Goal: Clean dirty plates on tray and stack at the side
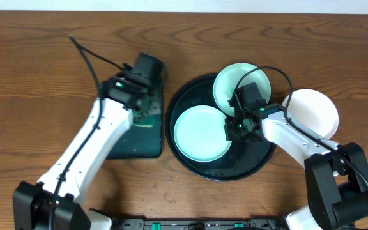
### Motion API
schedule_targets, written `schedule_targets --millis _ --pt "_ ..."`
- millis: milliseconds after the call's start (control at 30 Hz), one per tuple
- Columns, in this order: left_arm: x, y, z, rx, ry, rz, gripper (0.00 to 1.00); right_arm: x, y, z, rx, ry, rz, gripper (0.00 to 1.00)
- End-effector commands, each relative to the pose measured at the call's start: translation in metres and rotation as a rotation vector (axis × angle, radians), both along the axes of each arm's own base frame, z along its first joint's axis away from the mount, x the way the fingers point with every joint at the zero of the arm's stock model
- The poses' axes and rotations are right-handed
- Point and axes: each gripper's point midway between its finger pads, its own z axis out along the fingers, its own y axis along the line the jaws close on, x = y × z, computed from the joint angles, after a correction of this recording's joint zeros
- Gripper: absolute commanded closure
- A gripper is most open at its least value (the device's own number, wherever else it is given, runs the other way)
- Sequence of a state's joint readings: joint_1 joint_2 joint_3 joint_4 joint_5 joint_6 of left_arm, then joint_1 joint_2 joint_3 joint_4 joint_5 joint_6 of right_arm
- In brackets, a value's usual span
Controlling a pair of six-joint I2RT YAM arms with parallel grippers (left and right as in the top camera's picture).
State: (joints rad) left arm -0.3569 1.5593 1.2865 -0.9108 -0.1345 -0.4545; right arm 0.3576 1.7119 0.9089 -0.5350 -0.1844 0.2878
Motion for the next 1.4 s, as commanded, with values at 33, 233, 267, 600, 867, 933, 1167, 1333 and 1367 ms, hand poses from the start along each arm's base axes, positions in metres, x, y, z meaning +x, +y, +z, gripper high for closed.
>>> schedule_targets --millis 33,233,267,600,867,933,1167,1333,1367 --pt "-0.003 0.041 -0.042 0.063 0.081 0.082 0.93 -0.008 -0.008 -0.013 -0.06 0.024 0.015 0.99" --pt "-0.008 0.053 -0.075 0.044 0.162 0.126 0.71 -0.008 -0.008 -0.013 -0.06 0.025 0.012 0.99" --pt "-0.008 0.053 -0.075 0.033 0.165 0.128 0.66 -0.008 -0.008 -0.013 -0.06 0.025 0.012 0.99" --pt "-0.018 0.052 -0.003 -0.038 0.006 0.125 0.43 0.006 -0.002 0.023 -0.019 -0.078 0.01 0.99" --pt "-0.044 0.052 0.08 -0.132 -0.252 0.107 0.23 0.045 0.024 0.102 0.052 -0.264 0.036 0.99" --pt "-0.051 0.054 0.093 -0.143 -0.296 0.105 0.23 0.055 0.037 0.121 0.07 -0.322 0.055 0.99" --pt "-0.064 0.056 0.119 -0.168 -0.395 0.102 0.21 0.088 0.103 0.182 0.182 -0.604 0.133 0.99" --pt "-0.064 0.056 0.12 -0.169 -0.399 0.101 0.2 0.096 0.151 0.183 0.147 -0.752 0.155 0.99" --pt "-0.064 0.056 0.12 -0.169 -0.399 0.101 0.2 0.098 0.155 0.18 0.118 -0.775 0.146 0.99"
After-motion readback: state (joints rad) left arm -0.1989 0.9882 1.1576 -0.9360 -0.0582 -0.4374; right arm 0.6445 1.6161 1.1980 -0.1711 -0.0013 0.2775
